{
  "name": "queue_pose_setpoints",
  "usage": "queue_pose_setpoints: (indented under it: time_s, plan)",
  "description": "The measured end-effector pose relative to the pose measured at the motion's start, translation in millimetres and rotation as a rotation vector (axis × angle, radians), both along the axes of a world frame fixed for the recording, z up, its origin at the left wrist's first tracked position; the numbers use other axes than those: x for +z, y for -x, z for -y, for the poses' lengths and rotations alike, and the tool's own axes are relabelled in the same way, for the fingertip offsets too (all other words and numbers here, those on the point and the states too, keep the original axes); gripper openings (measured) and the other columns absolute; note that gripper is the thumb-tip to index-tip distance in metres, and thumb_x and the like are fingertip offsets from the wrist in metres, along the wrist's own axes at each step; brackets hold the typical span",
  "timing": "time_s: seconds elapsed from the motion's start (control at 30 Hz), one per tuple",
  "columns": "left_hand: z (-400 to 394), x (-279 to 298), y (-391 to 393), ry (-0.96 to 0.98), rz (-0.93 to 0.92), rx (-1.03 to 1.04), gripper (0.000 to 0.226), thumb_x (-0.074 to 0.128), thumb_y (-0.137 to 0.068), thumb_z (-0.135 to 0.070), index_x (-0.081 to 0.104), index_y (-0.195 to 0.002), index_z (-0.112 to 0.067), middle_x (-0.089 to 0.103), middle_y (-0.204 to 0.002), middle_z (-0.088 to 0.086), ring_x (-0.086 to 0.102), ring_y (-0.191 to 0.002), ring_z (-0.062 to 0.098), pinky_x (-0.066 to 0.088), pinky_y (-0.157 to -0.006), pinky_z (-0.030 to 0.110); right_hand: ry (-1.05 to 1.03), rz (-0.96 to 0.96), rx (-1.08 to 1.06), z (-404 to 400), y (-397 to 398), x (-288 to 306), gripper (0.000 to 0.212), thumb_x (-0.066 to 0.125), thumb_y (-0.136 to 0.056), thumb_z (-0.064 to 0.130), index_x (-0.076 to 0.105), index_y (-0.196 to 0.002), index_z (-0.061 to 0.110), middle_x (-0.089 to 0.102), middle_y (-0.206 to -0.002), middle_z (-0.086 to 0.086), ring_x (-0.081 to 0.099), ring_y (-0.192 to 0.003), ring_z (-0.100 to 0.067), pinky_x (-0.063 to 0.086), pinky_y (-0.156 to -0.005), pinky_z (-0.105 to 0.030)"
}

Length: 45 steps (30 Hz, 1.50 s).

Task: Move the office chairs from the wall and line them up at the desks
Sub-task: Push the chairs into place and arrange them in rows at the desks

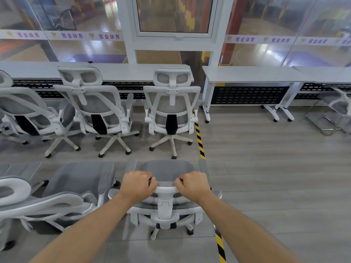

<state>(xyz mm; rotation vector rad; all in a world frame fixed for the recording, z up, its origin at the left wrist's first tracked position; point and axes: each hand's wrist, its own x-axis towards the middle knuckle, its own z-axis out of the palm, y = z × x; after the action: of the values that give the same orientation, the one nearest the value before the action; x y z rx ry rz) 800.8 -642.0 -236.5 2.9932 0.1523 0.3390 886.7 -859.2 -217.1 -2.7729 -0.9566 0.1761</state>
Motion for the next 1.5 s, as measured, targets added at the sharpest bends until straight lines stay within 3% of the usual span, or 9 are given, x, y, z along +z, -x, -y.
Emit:
queue_pose_setpoints:
  time_s: [0.2,0.57,0.7,0.93,1.13,1.37,1.5]
  plan:
    - [4.4,2.0,3.9,0.008,0.003,0.036,0.041,0.040,-0.080,-0.038,0.040,-0.047,-0.015,0.036,-0.038,-0.002,0.025,-0.036,0.012,0.011,-0.041,0.019,-0.011,-0.013,-0.015,-1.1,5.3,1.8,0.041,0.036,-0.088,0.042,0.041,-0.054,0.019,0.039,-0.049,0.004,0.032,-0.045,-0.011,0.027,-0.048,-0.025]
    - [11.3,2.8,16.6,0.012,-0.010,0.041,0.039,0.041,-0.079,-0.039,0.033,-0.047,-0.018,0.026,-0.039,-0.004,0.024,-0.035,0.012,0.011,-0.041,0.018,0.001,0.013,-0.006,6.1,16.8,1.3,0.041,0.030,-0.085,0.046,0.045,-0.057,0.020,0.042,-0.051,0.004,0.034,-0.045,-0.011,0.029,-0.047,-0.025]
    - [12.7,2.5,20.7,0.015,-0.007,0.037,0.039,0.042,-0.079,-0.039,0.032,-0.047,-0.020,0.026,-0.039,-0.005,0.023,-0.035,0.011,0.011,-0.041,0.018,-0.007,0.015,-0.005,6.7,21.3,3.7,0.045,0.019,-0.080,0.051,0.041,-0.055,0.020,0.040,-0.050,0.005,0.032,-0.044,-0.010,0.026,-0.047,-0.025]
    - [13.9,-1.1,27.0,0.006,-0.017,0.038,0.041,0.041,-0.080,-0.040,0.039,-0.046,-0.017,0.033,-0.038,-0.004,0.026,-0.034,0.011,0.018,-0.038,0.018,0.008,0.007,-0.004,10.4,26.3,5.7,0.042,0.039,-0.090,0.043,0.040,-0.054,0.021,0.039,-0.049,0.005,0.032,-0.044,-0.010,0.027,-0.046,-0.024]
    - [15.0,2.7,31.6,-0.004,0.007,0.028,0.040,0.043,-0.079,-0.039,0.034,-0.046,-0.018,0.029,-0.039,-0.005,0.023,-0.035,0.011,0.010,-0.041,0.017,0.002,0.013,0.001,10.0,31.5,6.5,0.041,0.034,-0.087,0.044,0.042,-0.055,0.020,0.039,-0.049,0.004,0.033,-0.044,-0.010,0.026,-0.046,-0.024]
    - [10.1,5.8,28.8,0.003,0.015,0.005,0.038,0.043,-0.079,-0.038,0.032,-0.047,-0.019,0.026,-0.040,-0.007,0.021,-0.036,0.010,0.010,-0.042,0.016,0.000,0.019,-0.013,6.7,32.6,4.0,0.047,0.014,-0.076,0.052,0.040,-0.055,0.018,0.039,-0.049,0.003,0.031,-0.044,-0.011,0.022,-0.046,-0.025]
    - [8.3,3.6,24.2,-0.007,0.017,0.000,0.040,0.042,-0.079,-0.037,0.037,-0.046,-0.017,0.028,-0.039,-0.005,0.022,-0.035,0.010,0.012,-0.040,0.017,0.001,0.025,-0.020,6.1,28.0,2.0,0.042,0.028,-0.084,0.046,0.042,-0.055,0.018,0.039,-0.048,0.003,0.032,-0.044,-0.011,0.025,-0.046,-0.025]
